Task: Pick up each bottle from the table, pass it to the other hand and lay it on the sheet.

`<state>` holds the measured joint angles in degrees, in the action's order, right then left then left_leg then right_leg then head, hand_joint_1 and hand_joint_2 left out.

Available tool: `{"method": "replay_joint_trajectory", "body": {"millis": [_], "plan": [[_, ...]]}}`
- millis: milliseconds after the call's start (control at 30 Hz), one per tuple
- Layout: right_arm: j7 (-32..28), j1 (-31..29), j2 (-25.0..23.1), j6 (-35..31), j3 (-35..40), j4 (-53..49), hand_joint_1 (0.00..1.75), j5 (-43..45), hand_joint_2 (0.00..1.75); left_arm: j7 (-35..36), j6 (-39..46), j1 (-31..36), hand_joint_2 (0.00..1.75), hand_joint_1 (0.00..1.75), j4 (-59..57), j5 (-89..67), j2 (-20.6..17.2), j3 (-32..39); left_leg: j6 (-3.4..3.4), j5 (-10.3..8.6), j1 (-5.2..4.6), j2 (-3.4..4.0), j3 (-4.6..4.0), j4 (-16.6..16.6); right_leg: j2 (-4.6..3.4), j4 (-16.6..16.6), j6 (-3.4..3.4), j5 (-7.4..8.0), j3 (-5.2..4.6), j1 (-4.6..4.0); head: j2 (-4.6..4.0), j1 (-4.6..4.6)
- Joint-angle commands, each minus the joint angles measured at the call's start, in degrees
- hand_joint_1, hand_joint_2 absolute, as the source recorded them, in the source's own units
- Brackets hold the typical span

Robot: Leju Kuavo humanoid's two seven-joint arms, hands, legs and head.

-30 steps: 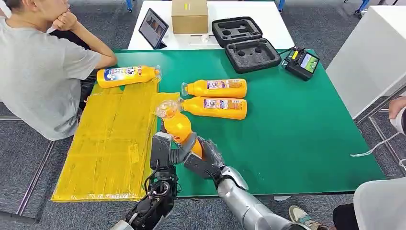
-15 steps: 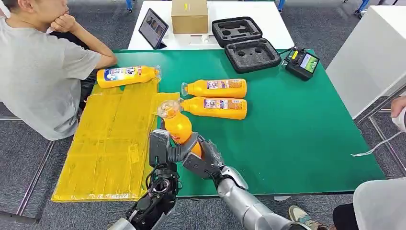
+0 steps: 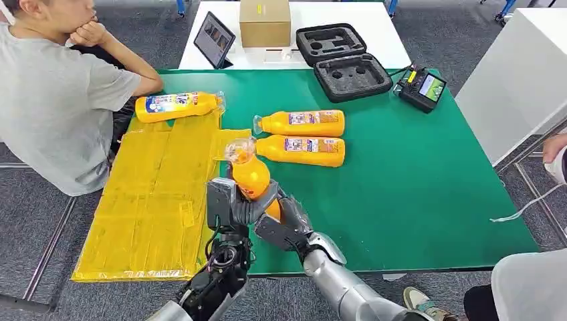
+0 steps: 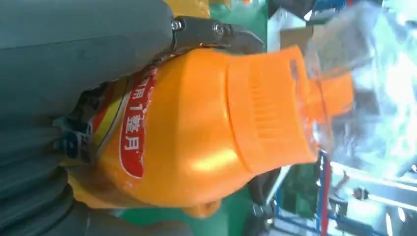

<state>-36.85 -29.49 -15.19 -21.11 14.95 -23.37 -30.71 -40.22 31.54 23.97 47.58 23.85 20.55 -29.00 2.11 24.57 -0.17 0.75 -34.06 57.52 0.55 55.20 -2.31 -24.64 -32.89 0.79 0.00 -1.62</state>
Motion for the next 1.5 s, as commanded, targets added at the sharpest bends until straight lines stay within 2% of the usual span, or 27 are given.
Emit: {"method": "replay_joint_trajectory", "body": {"millis": [33, 67, 100, 133, 167, 733, 833, 1167, 1267, 1500], "plan": [[-0.66, -1.69, -0.48, 2.14, 2.84, 2.66, 0.23, 0.62, 1.75, 0.22, -1.23, 3.51, 1.75, 0.03, -5.56, 1.09, -0.73, -3.59, -0.1, 0.04, 0.06, -0.01, 0.08, 0.01, -0.06, 0.0, 0.08, -0.02, 0.07, -0.05, 0.0, 0.02], [-0.77, -1.71, -0.48, 2.32, 2.8, 2.68, 0.23, 0.89, 1.75, 0.22, -1.02, 3.39, 1.75, 0.28, -5.15, 0.64, -0.91, -3.63, -0.14, 0.08, 0.07, -0.03, 0.13, 0.03, -0.08, 0.03, 0.12, -0.06, 0.12, -0.06, 0.0, 0.02], [-0.77, -1.71, -0.48, 2.32, 2.8, 2.68, 0.21, 0.89, 1.75, 0.22, -1.02, 3.39, 1.75, 1.36, -5.15, 0.64, -0.91, -3.63, -0.1, 0.03, 0.03, 0.0, 0.09, -0.01, -0.06, 0.0, 0.08, -0.02, 0.07, -0.03, 0.0, 0.04], [-0.93, -1.7, -0.52, 2.64, 2.75, 2.7, 0.23, 1.16, 1.75, 0.22, -1.12, 3.34, 1.75, 1.69, -5.07, 0.27, -1.12, -3.85, -0.14, 0.07, 0.08, -0.04, 0.13, 0.03, -0.05, 0.02, 0.11, -0.06, 0.13, -0.07, 0.0, 0.04], [-1.02, -1.7, -0.51, 2.65, 2.81, 2.74, 0.21, 1.38, 1.75, 0.22, -0.86, 3.2, 1.75, 1.75, -4.84, -0.28, -1.17, -3.74, -0.1, 0.04, 0.05, 0.01, 0.11, -0.01, -0.08, 0.0, 0.09, -0.03, 0.08, -0.04, 0.0, 0.0], [-1.93, -1.94, -0.38, 4.11, 2.24, 2.1, 0.07, 4.2, 1.75, 0.22, -0.64, 2.9, 1.75, 1.75, -5.17, -2.42, -1.39, -3.04, -0.1, 0.04, 0.03, 0.01, 0.09, -0.02, -0.07, 0.0, 0.09, -0.02, 0.08, -0.03, 0.0, 0.02], [-2.14, -1.9, -0.4, 4.3, 2.16, 2.01, 0.0, 4.95, 1.75, 0.22, -0.15, 2.52, 1.75, 1.75, -4.08, -3.83, -1.78, -2.56, -0.14, 0.07, 0.06, 0.02, 0.13, 0.02, -0.11, 0.03, 0.12, -0.05, 0.12, -0.05, 0.0, 0.02], [-3.15, -1.47, -0.06, 6.4, -0.14, 0.56, 0.0, 10.02, 1.75, 0.22, 2.62, 1.41, 1.75, 1.75, -0.6, -12.48, -4.31, -1.31, -0.12, 0.05, 0.05, 0.05, 0.09, 0.0, -0.12, 0.01, 0.1, -0.02, 0.08, -0.04, 0.0, 0.02], [-3.15, -0.69, 0.31, 7.05, -0.02, -0.66, 0.0, 12.59, 1.75, 0.22, 6.75, 2.57, 1.75, 1.75, -3.18, -21.17, -6.22, -3.11, -0.08, 0.02, 0.04, 0.03, 0.05, -0.02, -0.08, 0.0, 0.07, 0.0, 0.05, -0.03, 0.0, 0.02], [-3.15, 0.65, 1.22, 6.67, 0.3, -2.18, 0.0, 14.96, 1.75, 0.74, 6.97, 3.64, 1.75, 1.75, -7.21, -27.84, -7.46, -3.96, -0.15, 0.03, 0.07, -0.07, 0.18, -0.04, -0.02, -0.03, 0.12, -0.04, 0.18, -0.06, 0.0, 0.04]]}}
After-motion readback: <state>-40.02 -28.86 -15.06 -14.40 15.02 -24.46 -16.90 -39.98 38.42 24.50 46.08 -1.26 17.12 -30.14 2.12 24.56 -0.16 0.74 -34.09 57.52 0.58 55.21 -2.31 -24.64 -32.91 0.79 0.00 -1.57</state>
